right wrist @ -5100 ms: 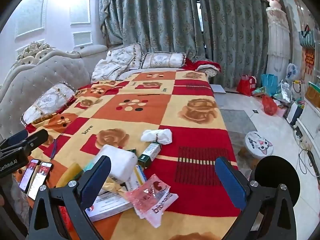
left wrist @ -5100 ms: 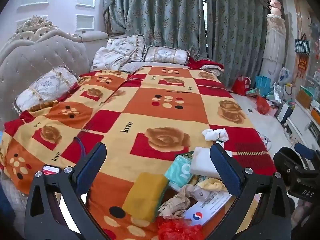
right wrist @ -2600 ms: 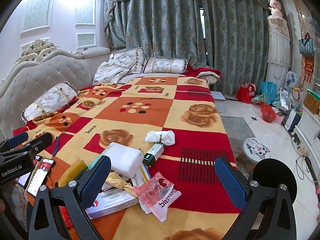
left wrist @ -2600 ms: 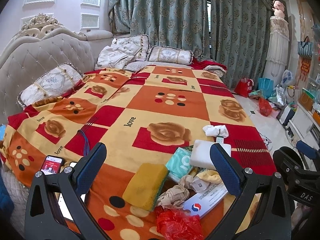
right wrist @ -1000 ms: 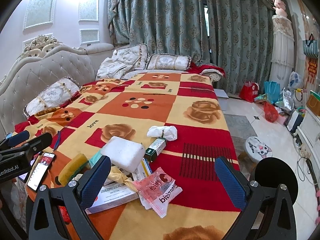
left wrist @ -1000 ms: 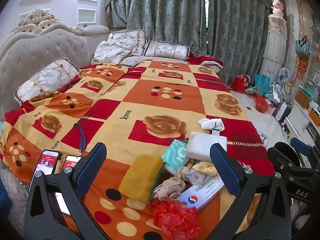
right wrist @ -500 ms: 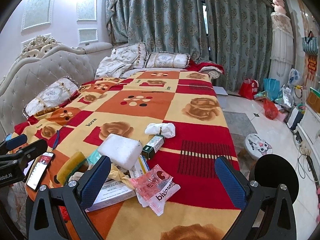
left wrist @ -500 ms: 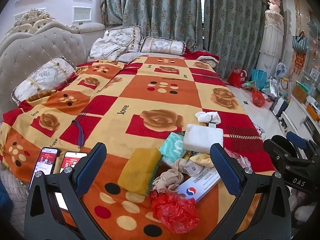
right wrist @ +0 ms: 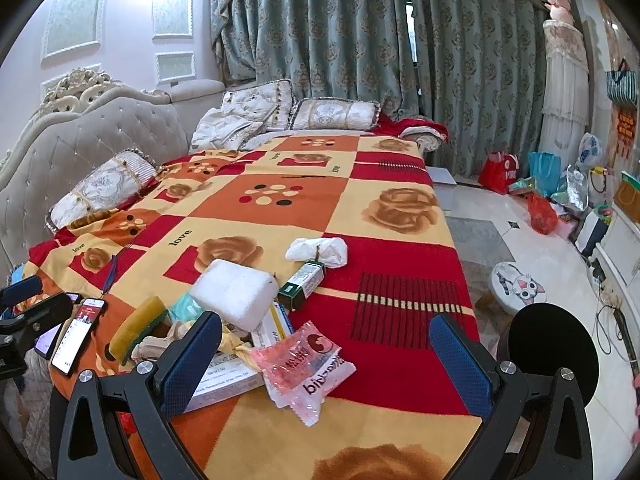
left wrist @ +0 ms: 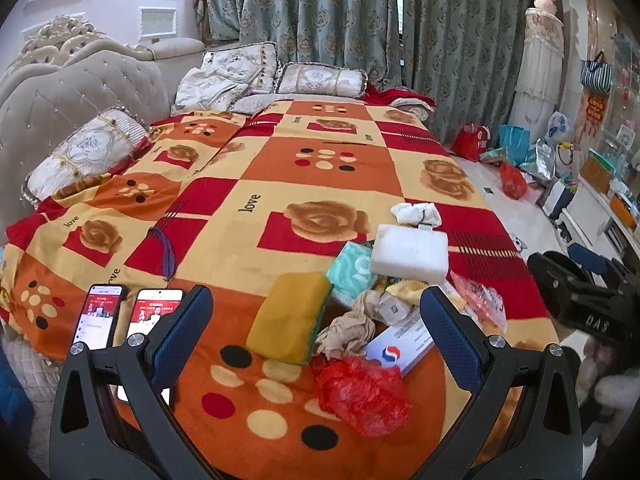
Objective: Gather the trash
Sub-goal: 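Grasp the pink snack wrapper with the right gripper while the left gripper grasps the red plastic bag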
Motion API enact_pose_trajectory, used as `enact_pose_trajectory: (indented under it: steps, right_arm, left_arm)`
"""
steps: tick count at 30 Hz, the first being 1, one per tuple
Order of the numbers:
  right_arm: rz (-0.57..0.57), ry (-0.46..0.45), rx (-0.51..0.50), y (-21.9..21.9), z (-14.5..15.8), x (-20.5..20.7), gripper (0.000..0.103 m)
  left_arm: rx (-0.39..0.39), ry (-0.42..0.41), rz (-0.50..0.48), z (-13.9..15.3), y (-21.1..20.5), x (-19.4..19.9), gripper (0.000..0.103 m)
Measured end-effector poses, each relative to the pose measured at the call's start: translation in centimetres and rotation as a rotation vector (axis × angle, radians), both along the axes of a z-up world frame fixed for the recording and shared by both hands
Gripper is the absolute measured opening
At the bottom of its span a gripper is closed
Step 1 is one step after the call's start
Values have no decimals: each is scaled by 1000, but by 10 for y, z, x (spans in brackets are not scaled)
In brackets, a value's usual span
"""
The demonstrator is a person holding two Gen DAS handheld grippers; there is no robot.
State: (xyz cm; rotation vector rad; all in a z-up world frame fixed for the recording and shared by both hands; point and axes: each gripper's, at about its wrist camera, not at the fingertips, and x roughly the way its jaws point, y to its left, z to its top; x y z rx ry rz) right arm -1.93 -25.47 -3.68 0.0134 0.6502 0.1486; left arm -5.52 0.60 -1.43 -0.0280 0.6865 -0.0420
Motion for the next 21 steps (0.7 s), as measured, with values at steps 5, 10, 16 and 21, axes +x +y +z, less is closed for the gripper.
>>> enact_pose_trajectory:
  steps: [5,10,16,21]
  right_arm:
    - [25,73,38,-16,-13,6,103]
    - [90,135,46,-14,-34,7,92]
    - [152,231,62,-2,-66,18,73]
    - [153,280,125,-7,-73,31,73]
  left_arm:
    - [-16,70,-31,-11,6,-4,103]
    - [-8,139,-75,-30,2,-11,103]
    - [-19,203,-122,-54,-8,-6,103]
    - [-44,244,-132,-70,-7,7,100]
